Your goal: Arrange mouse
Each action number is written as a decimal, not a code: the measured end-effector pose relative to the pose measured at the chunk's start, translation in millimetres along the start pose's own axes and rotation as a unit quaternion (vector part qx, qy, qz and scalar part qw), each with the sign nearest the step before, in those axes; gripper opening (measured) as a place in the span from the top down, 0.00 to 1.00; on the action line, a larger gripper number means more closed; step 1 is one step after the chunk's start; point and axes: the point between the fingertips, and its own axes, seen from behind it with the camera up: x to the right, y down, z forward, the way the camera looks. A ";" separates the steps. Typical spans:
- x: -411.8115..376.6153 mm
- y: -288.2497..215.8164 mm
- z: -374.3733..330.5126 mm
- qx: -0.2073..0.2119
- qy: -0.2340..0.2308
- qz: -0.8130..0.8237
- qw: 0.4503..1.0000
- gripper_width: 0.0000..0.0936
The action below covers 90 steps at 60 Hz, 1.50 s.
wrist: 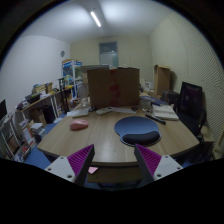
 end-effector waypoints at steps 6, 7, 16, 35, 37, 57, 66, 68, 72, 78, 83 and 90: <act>-6.9 -1.7 9.8 0.001 -0.012 -0.004 1.000 0.11; -10.9 -1.8 12.0 0.001 -0.016 -0.005 1.000 0.12; -68.1 -3.6 38.4 -0.011 -0.052 -0.025 0.998 0.11; -197.7 5.1 157.7 -0.086 -0.127 -0.010 0.988 0.11; -199.1 5.6 172.1 -0.095 -0.123 -0.008 0.988 0.10; -211.2 -6.1 270.4 -0.124 -0.044 -0.006 0.991 0.11; -214.1 -18.9 307.5 -0.126 -0.012 -0.015 0.992 0.10; -213.4 -20.0 313.4 -0.128 -0.005 -0.024 0.991 0.11; -218.3 -22.5 320.8 -0.131 -0.006 -0.030 0.991 0.12; -214.8 -25.0 328.1 -0.129 0.002 -0.027 0.991 0.31; -212.9 -25.6 327.9 -0.119 -0.002 -0.025 0.993 0.45; -219.4 -23.8 319.5 -0.113 -0.032 -0.036 0.992 0.57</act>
